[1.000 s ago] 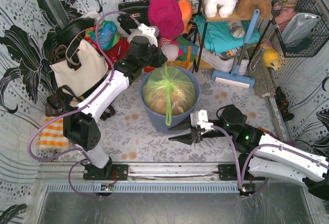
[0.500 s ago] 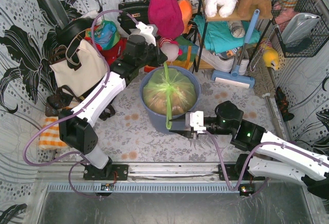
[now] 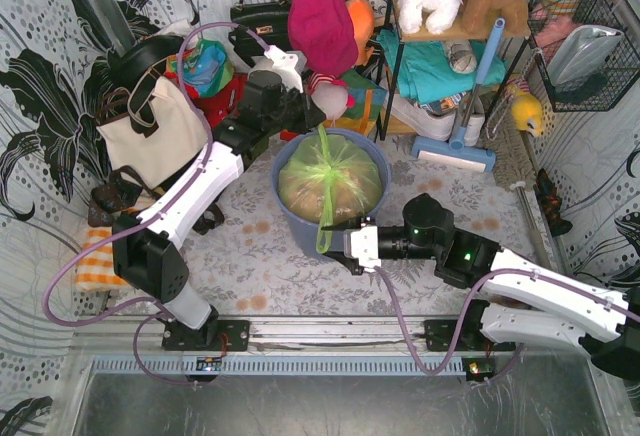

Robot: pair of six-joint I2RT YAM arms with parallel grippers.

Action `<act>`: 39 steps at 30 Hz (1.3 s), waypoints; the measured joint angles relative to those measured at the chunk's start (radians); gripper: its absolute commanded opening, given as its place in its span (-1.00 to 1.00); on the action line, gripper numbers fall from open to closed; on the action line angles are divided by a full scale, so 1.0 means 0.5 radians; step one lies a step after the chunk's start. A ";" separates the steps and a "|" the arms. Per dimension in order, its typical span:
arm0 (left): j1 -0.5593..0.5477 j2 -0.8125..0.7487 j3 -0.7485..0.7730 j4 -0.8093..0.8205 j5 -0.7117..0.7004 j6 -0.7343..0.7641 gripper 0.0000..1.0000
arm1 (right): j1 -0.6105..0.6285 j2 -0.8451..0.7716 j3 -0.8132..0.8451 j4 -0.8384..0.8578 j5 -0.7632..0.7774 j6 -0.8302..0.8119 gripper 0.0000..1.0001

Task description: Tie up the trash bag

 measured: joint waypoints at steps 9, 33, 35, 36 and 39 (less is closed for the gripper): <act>0.000 -0.006 -0.042 0.005 0.021 -0.008 -1.00 | 0.000 -0.002 -0.040 0.328 0.189 -0.029 -0.75; -0.003 -0.006 -0.027 0.003 0.049 -0.012 -1.00 | -0.002 0.055 0.085 0.554 -0.035 0.654 -1.00; -0.002 0.014 0.012 -0.005 0.049 -0.011 -1.00 | -0.005 0.069 0.085 0.607 -0.057 0.741 -1.00; -0.002 0.029 0.033 -0.006 0.049 -0.008 -1.00 | -0.005 0.076 0.085 0.631 -0.070 0.784 -1.00; -0.002 0.068 0.077 -0.014 0.050 -0.005 -1.00 | -0.010 0.082 0.085 0.742 -0.093 0.902 -1.00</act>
